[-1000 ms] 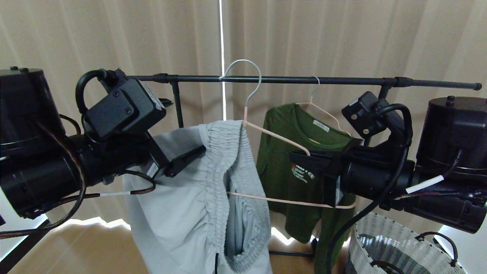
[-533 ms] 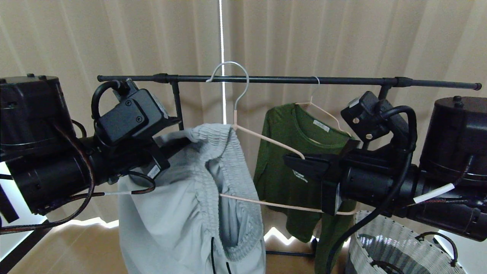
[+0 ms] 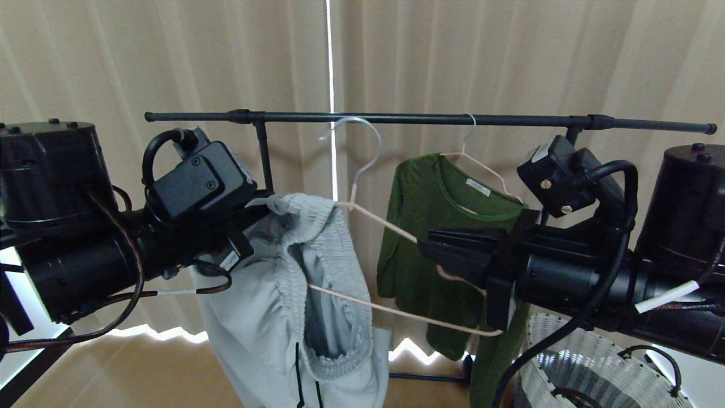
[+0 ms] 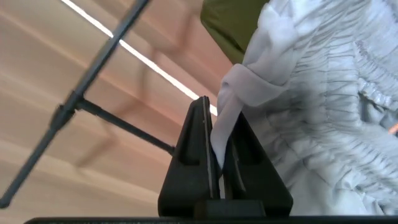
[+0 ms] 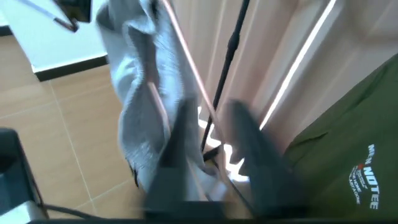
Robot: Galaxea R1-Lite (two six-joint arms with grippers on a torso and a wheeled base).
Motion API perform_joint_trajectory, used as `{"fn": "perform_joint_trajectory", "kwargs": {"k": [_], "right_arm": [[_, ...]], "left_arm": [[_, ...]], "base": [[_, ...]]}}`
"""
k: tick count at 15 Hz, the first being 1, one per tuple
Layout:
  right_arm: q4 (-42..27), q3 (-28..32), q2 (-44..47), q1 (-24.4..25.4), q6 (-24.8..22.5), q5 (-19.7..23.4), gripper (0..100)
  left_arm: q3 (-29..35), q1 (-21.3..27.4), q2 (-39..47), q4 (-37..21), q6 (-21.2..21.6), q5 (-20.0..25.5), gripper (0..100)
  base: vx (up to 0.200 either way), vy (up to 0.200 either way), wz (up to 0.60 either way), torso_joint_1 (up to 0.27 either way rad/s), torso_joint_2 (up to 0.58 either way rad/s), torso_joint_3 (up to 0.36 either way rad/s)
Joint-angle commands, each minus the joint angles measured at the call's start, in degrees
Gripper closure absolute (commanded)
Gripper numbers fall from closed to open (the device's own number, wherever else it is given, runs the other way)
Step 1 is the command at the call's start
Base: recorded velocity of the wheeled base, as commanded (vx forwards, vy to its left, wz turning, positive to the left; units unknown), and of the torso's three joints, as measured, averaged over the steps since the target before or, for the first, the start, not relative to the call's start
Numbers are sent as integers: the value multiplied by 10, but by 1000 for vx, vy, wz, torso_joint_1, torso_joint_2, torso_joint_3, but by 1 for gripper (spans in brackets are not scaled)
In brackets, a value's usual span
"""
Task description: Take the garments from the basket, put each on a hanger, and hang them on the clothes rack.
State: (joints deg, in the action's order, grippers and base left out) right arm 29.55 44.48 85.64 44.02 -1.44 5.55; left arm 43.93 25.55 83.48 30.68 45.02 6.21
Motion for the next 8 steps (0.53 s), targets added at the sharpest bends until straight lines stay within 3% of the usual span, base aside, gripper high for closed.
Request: {"fn": "perform_joint_trajectory", "kwargs": {"k": [1,3,4,5,8], "right_arm": [[-2,-12,-3,-1,-3,-3,0],[-1,-14,-7,-14,-17,-9,0],[-1,-15,-10,-39,-37,-11,0],[-1,-21,-14,-46,-45,-12,0],[0,-54,-17,-46,-66,-11,0]], "left_arm": [[-11,0,-6,8,0,-2,100],[-13,-5,-9,7,-1,-40,100],[-13,-5,-8,6,-4,-99,100],[-13,-6,-7,7,-10,-127,100],[-10,1,2,6,-74,-229,100]], "base": [[0,0,0,0,0,0],[0,0,0,0,0,0],[0,0,0,0,0,0],[0,0,0,0,0,0],[0,0,0,0,0,0]]}}
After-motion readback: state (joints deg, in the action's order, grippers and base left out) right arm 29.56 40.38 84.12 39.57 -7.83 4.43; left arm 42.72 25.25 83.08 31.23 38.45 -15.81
